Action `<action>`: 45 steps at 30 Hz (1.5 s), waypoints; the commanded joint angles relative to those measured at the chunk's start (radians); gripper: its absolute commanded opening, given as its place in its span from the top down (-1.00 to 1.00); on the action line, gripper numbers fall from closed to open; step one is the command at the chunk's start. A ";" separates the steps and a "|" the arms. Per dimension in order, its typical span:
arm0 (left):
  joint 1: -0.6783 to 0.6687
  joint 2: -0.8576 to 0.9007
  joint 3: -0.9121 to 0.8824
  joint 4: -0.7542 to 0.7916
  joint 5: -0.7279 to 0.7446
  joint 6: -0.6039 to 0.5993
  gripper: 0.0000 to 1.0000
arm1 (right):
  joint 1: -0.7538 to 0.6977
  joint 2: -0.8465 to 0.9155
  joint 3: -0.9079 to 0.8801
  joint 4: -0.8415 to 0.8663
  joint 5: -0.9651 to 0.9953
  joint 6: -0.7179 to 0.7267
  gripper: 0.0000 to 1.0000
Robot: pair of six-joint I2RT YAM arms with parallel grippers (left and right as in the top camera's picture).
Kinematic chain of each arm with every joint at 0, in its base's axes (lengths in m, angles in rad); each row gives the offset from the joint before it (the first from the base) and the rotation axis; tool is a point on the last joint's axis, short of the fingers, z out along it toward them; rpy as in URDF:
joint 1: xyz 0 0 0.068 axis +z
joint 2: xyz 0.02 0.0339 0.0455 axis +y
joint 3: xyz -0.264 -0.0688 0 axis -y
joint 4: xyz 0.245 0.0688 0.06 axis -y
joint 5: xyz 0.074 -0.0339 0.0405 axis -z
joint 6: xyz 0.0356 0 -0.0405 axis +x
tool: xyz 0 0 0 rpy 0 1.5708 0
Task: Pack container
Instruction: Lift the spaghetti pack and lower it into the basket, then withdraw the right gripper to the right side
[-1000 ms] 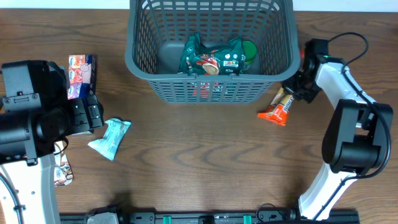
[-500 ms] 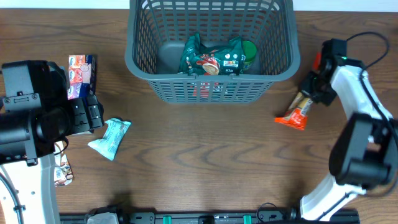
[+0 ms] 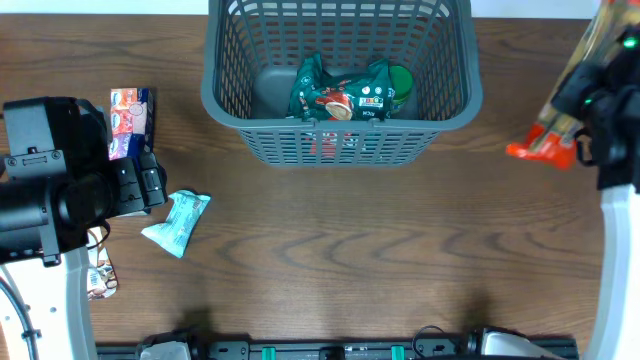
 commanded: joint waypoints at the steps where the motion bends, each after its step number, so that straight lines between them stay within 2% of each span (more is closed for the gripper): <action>1: 0.005 0.004 0.001 -0.003 -0.001 0.003 -0.97 | 0.060 -0.017 0.116 0.042 -0.243 -0.411 0.98; 3: 0.005 0.004 0.001 -0.001 -0.001 0.003 -0.97 | 0.107 -0.007 0.147 0.043 -0.363 -0.613 0.98; 6: 0.005 0.004 0.001 0.000 -0.001 0.003 -0.97 | 0.206 0.016 0.184 0.044 -0.369 -0.809 0.98; 15: 0.005 0.004 0.001 -0.003 -0.001 0.003 -0.97 | 0.421 0.164 0.258 0.108 -0.336 -1.064 0.98; 23: 0.005 0.004 0.001 -0.003 -0.001 0.002 -0.97 | 0.483 0.315 0.266 0.167 -0.429 -1.168 0.98; 34: 0.005 0.004 0.001 -0.003 -0.001 0.002 -0.97 | 0.488 0.612 0.266 0.030 -0.515 -1.189 0.99; 42: 0.005 0.004 0.001 -0.003 -0.001 0.002 -0.97 | 0.487 0.669 0.266 -0.067 -0.515 -1.194 0.95; 43: 0.005 0.004 0.001 -0.003 -0.001 0.002 -0.97 | 0.488 0.669 0.266 -0.069 -0.515 -1.186 0.65; 44: 0.005 0.004 0.001 -0.003 -0.001 0.002 -0.97 | 0.488 0.667 0.266 -0.069 -0.515 -1.168 0.20; 45: 0.005 0.004 0.001 -0.003 -0.001 0.002 -0.97 | 0.488 0.661 0.266 -0.066 -0.515 -1.149 -0.98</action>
